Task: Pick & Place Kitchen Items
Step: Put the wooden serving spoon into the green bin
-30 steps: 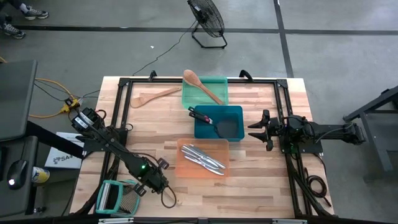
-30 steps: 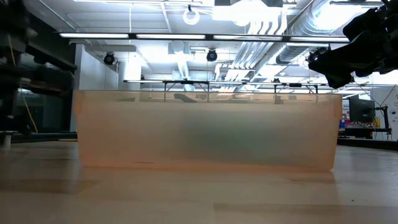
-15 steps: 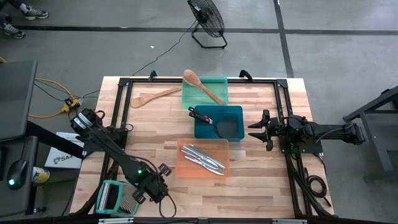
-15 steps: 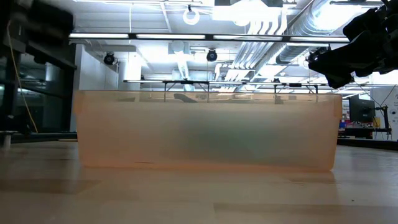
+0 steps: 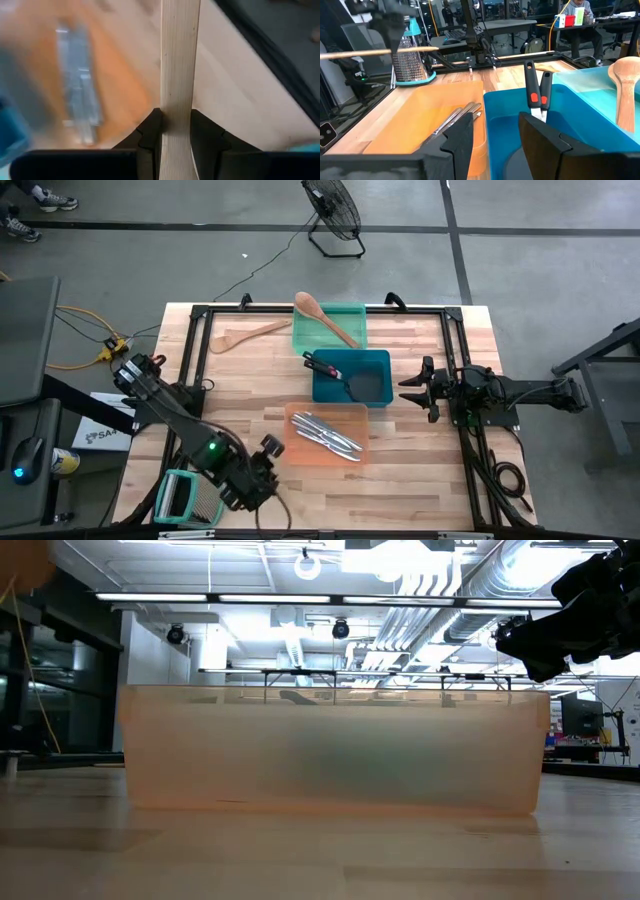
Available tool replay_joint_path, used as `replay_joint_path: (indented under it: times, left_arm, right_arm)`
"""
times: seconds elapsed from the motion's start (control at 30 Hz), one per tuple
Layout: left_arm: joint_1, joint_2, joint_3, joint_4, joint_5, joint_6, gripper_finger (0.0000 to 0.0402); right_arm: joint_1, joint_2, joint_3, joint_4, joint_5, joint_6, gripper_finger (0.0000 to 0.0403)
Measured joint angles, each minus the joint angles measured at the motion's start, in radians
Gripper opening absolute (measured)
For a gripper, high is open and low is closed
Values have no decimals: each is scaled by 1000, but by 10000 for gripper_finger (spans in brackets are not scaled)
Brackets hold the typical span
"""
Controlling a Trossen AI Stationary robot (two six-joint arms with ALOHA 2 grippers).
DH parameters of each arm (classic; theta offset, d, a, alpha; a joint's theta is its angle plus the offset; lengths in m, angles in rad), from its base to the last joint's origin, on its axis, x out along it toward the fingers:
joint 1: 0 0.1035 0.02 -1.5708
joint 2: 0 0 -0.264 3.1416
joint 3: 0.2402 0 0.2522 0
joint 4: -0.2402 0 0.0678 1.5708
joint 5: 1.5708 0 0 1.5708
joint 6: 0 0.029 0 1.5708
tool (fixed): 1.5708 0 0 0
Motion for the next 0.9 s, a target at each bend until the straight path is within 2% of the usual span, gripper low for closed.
replay_joint_path:
  times: [0.23,0.47,0.9]
  left_arm:
    - [125,0,88,-20,-192,17,70]
    - [299,0,115,-8,-300,107,70]
    - [576,0,115,170,-340,338,70]
  right_arm:
    - [0,0,0,0,0,0,149]
    - [0,0,0,0,0,0,149]
    - [0,0,0,0,0,0,149]
